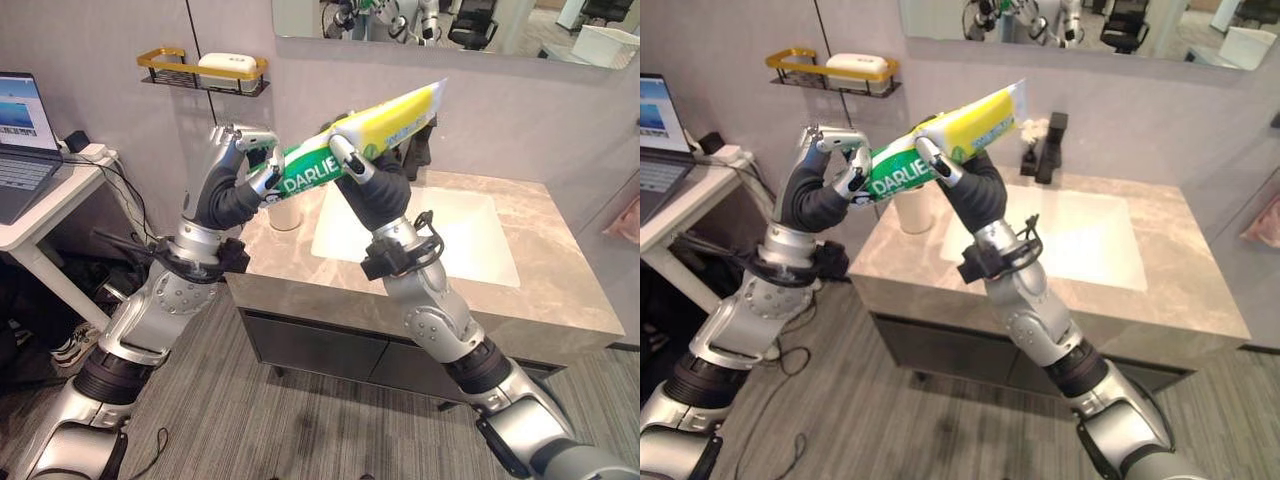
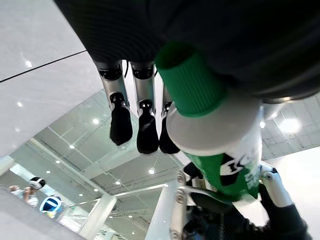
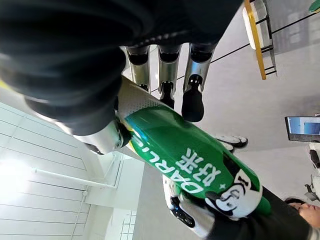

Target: Put brush and paste in cup on sink, flatten towel.

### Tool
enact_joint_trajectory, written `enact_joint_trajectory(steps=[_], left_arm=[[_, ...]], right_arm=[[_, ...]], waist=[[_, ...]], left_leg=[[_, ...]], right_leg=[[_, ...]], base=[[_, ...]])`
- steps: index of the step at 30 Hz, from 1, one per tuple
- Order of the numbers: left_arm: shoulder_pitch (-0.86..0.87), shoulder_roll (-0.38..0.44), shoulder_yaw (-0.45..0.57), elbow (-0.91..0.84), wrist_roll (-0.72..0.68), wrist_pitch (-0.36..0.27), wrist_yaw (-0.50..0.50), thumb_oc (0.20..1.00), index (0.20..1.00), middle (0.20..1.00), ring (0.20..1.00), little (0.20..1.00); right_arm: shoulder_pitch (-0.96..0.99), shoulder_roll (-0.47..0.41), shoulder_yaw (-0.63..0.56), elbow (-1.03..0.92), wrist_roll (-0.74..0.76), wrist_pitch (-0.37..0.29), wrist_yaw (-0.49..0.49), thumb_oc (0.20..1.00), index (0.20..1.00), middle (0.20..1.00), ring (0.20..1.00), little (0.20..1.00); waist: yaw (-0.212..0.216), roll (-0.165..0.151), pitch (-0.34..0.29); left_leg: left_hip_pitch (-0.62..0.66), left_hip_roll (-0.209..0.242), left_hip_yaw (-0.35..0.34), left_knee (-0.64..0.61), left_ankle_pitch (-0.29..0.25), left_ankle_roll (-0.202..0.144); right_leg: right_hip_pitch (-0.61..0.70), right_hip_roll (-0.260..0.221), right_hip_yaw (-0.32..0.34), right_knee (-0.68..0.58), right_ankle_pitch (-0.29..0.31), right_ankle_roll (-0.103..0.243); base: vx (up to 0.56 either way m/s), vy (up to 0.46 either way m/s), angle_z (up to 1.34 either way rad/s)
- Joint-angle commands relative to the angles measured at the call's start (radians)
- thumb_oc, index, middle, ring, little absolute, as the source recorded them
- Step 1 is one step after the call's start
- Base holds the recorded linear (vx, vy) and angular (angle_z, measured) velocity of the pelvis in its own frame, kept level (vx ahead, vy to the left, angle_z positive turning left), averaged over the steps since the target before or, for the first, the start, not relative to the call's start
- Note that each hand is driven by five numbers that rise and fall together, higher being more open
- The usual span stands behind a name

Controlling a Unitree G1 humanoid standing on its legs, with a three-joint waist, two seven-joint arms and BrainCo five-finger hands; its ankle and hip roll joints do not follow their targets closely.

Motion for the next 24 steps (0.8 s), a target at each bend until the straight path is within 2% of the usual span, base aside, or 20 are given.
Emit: enact_joint_trajectory(steps=[1, 2, 7, 8, 9, 10, 12, 13, 14, 17, 18, 19, 20, 21, 22, 24], left_arm=[[-0.009, 0.018, 0.048, -0.026, -0.05, -0.005, 0.037, 1.0, 1.0, 1.0, 1.0, 1.0], [0.048, 0.002, 0.085, -0.067, -0.049, -0.009, 0.05, 1.0, 1.0, 1.0, 1.0, 1.0], [0.057, 0.001, 0.09, -0.074, -0.048, -0.007, 0.048, 1.0, 1.0, 1.0, 1.0, 1.0], [0.159, -0.003, 0.152, -0.154, -0.079, -0.039, 0.067, 1.0, 1.0, 1.0, 1.0, 1.0], [0.331, -0.081, 0.197, -0.216, -0.206, -0.09, 0.069, 1.0, 1.0, 1.0, 1.0, 1.0], [0.408, -0.097, 0.206, -0.248, -0.263, -0.099, 0.03, 1.0, 1.0, 1.0, 1.0, 1.0], [0.597, -0.053, 0.213, -0.233, -0.365, -0.121, -0.071, 1.0, 1.0, 1.0, 1.0, 1.0], [0.602, -0.052, 0.22, -0.237, -0.371, -0.121, -0.076, 1.0, 1.0, 1.0, 1.0, 1.0], [0.664, -0.035, 0.217, -0.212, -0.416, -0.116, -0.115, 1.0, 1.0, 1.0, 1.0, 1.0], [0.86, -0.012, 0.234, -0.145, -0.728, -0.071, -0.275, 1.0, 1.0, 1.0, 1.0, 1.0], [0.945, 0.051, 0.275, -0.113, -0.743, -0.058, -0.32, 1.0, 1.0, 1.0, 1.0, 1.0], [0.946, 0.051, 0.277, -0.114, -0.745, -0.057, -0.321, 1.0, 1.0, 1.0, 1.0, 1.0], [0.975, 0.081, 0.274, -0.069, -0.772, -0.043, -0.351, 1.0, 1.0, 1.0, 1.0, 1.0], [0.999, 0.096, 0.249, 0.033, -0.873, 0.003, -0.384, 1.0, 1.0, 1.0, 1.0, 1.0], [0.996, 0.095, 0.247, 0.036, -0.874, 0.002, -0.386, 1.0, 1.0, 1.0, 1.0, 1.0], [1.018, 0.106, 0.212, 0.094, -0.927, 0.045, -0.427, 1.0, 1.0, 1.0, 1.0, 1.0]], right_arm=[[-0.033, 0.043, -0.061, -0.084, -0.041, -0.072, -0.026, 0.2, 0.2, 0.2, 0.2, 0.2], [-0.033, 0.042, -0.08, -0.089, -0.071, -0.079, -0.049, 0.2, 0.2, 0.2, 0.2, 0.2], [-0.031, 0.043, -0.077, -0.091, -0.072, -0.078, -0.051, 0.2, 0.2, 0.2, 0.2, 0.2], [-0.054, 0.026, -0.124, -0.091, -0.118, -0.094, -0.086, 0.2, 0.2, 0.2, 0.2, 0.2], [-0.108, -0.006, -0.149, -0.071, -0.194, -0.101, -0.136, 0.2, 0.2, 0.2, 0.2, 0.2], [-0.138, -0.028, -0.151, -0.054, -0.223, -0.1, -0.16, 0.2, 0.2, 0.2, 0.2, 0.2], [-0.261, -0.108, -0.176, 0.021, -0.267, -0.103, -0.215, 0.2, 0.2, 0.2, 0.2, 0.2], [-0.266, -0.105, -0.174, 0.026, -0.267, -0.105, -0.216, 0.2, 0.2, 0.2, 0.2, 0.2], [-0.307, -0.135, -0.176, 0.05, -0.285, -0.098, -0.235, 0.2, 0.2, 0.2, 0.2, 0.2], [-0.402, -0.195, -0.149, 0.124, -0.324, -0.078, -0.263, 0.2, 0.2, 0.2, 0.2, 0.2], [-0.468, -0.235, -0.129, 0.206, -0.354, -0.063, -0.28, 0.2, 0.2, 0.2, 0.2, 0.2], [-0.471, -0.234, -0.128, 0.209, -0.353, -0.065, -0.28, 0.2, 0.2, 0.2, 0.2, 0.2], [-0.511, -0.26, -0.113, 0.261, -0.374, -0.051, -0.286, 0.2, 0.2, 0.2, 0.2, 0.2], [-0.555, -0.286, -0.089, 0.314, -0.388, -0.035, -0.297, 0.2, 0.2, 0.2, 0.2, 0.2], [-0.558, -0.287, -0.088, 0.316, -0.387, -0.035, -0.297, 0.2, 0.2, 0.2, 0.2, 0.2], [-0.598, -0.315, -0.061, 0.378, -0.402, -0.018, -0.291, 0.2, 0.2, 0.2, 0.2, 0.2]], waist=[[0.008, -0.058, -0.03], [0.017, -0.059, -0.026], [0.014, -0.058, -0.027], [0.041, -0.062, -0.019], [0.075, -0.071, -0.005], [0.08, -0.07, -0.006], [0.13, -0.073, 0.012], [0.128, -0.074, 0.01], [0.147, -0.073, 0.018], [0.192, -0.067, 0.044], [0.219, -0.064, 0.055], [0.216, -0.066, 0.053], [0.233, -0.065, 0.058], [0.247, -0.061, 0.066], [0.244, -0.061, 0.064], [0.253, -0.057, 0.074]], left_leg=[[-0.012, 0.05, -0.029, 0.007, 0.001, -0.065], [-0.014, 0.049, -0.035, 0.007, 0.001, -0.064], [-0.014, 0.049, -0.035, 0.007, 0.001, -0.064], [-0.022, 0.05, -0.044, 0.007, 0.004, -0.064], [-0.029, 0.049, -0.059, 0.007, 0.004, -0.064], [-0.04, 0.047, -0.067, 0.007, 0.011, -0.062], [-0.066, 0.041, -0.084, 0.007, 0.02, -0.058], [-0.068, 0.04, -0.083, 0.007, 0.02, -0.058], [-0.07, 0.041, -0.089, 0.007, 0.019, -0.058], [-0.096, 0.034, -0.108, 0.007, 0.034, -0.052], [-0.113, 0.031, -0.128, 0.007, 0.04, -0.053], [-0.119, 0.029, -0.13, 0.007, 0.046, -0.051], [-0.124, 0.028, -0.142, 0.007, 0.046, -0.054], [-0.143, 0.022, -0.165, 0.007, 0.055, -0.055], [-0.151, 0.019, -0.168, 0.007, 0.06, -0.053], [-0.166, 0.015, -0.186, 0.007, 0.063, -0.055]], right_leg=[[0.005, -0.189, -0.023, 0.001, 0.087, 0.137], [0.005, -0.189, -0.027, 0.001, 0.086, 0.136], [0.006, -0.189, -0.027, 0.001, 0.086, 0.136], [0.008, -0.19, -0.036, 0.001, 0.085, 0.134], [0.012, -0.193, -0.047, 0.001, 0.081, 0.133], [0.007, -0.195, -0.051, 0.001, 0.085, 0.131], [-0.002, -0.197, -0.064, 0.001, 0.088, 0.134], [-0.004, -0.197, -0.063, 0.001, 0.088, 0.134], [-0.002, -0.196, -0.067, 0.001, 0.086, 0.137], [-0.014, -0.196, -0.081, 0.001, 0.096, 0.141], [-0.012, -0.196, -0.102, 0.001, 0.095, 0.144], [-0.017, -0.198, -0.104, 0.001, 0.099, 0.143], [-0.011, -0.196, -0.117, 0.001, 0.095, 0.146], [-0.009, -0.198, -0.139, 0.001, 0.097, 0.149], [-0.014, -0.2, -0.141, 0.001, 0.101, 0.149], [-0.012, -0.199, -0.16, 0.001, 0.099, 0.153]], base=[[0.0, 0.0, 0.0], [0.0, 0.0, 0.0], [0.0, 0.0, 0.0], [-0.02, -0.046, 0.0], [-0.04, -0.05, -0.01], [-0.06, -0.042, 0.08], [-0.06, -0.013, 0.36], [-0.03, -0.007, 0.34], [-0.02, -0.002, 0.15], [-0.08, -0.01, 0.16], [-0.05, -0.009, 0.18], [-0.04, -0.012, 0.23], [-0.04, -0.011, 0.35], [-0.03, -0.01, 0.4], [-0.03, -0.004, 0.48], [-0.02, 0.005, 0.43]])
